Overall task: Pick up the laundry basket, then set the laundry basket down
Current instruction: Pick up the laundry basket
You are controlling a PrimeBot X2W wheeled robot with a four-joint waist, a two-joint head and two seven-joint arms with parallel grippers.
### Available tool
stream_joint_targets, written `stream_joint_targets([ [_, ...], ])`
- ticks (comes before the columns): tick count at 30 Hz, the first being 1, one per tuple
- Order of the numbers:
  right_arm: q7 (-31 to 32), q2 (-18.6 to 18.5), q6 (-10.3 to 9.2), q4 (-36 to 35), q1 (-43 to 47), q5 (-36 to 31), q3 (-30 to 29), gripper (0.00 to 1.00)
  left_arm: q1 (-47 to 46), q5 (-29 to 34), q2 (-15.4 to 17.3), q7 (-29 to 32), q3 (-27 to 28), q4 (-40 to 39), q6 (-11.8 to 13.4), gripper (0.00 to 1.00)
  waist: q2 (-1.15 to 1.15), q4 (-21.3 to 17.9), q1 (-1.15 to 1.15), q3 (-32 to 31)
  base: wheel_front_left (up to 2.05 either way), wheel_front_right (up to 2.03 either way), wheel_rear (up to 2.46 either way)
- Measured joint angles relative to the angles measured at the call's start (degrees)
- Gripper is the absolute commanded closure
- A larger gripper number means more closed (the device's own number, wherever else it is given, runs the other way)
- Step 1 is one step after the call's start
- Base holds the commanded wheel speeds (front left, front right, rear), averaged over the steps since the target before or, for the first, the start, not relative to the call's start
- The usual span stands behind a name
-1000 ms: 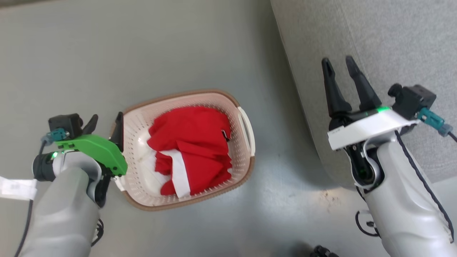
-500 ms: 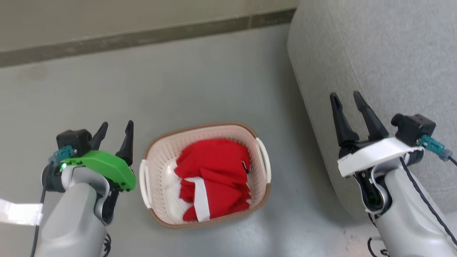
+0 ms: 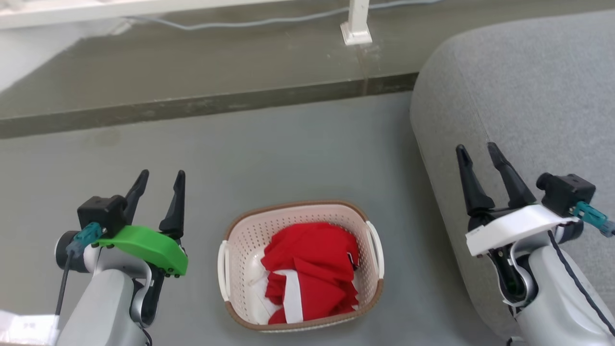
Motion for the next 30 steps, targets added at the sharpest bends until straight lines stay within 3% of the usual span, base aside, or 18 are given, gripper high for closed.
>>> stream_joint_targets([
  [16,0.00,-0.57,0.00,-1.60,3.86,-3.09,-2.67,0.00,11.23,4.91,-1.07,-0.15,4.66,-11.66,2.93,0.00,0.00,2.51,0.00,-5.89,0.00,0.00,0.00],
  [30,0.00,-0.23,0.00,-2.19,4.78,-4.11,-3.42,0.00,14.71,7.80,-2.49,-0.15,6.48,-16.15,3.01,0.00,0.00,2.67,0.00,-5.71,0.00,0.00,0.00],
])
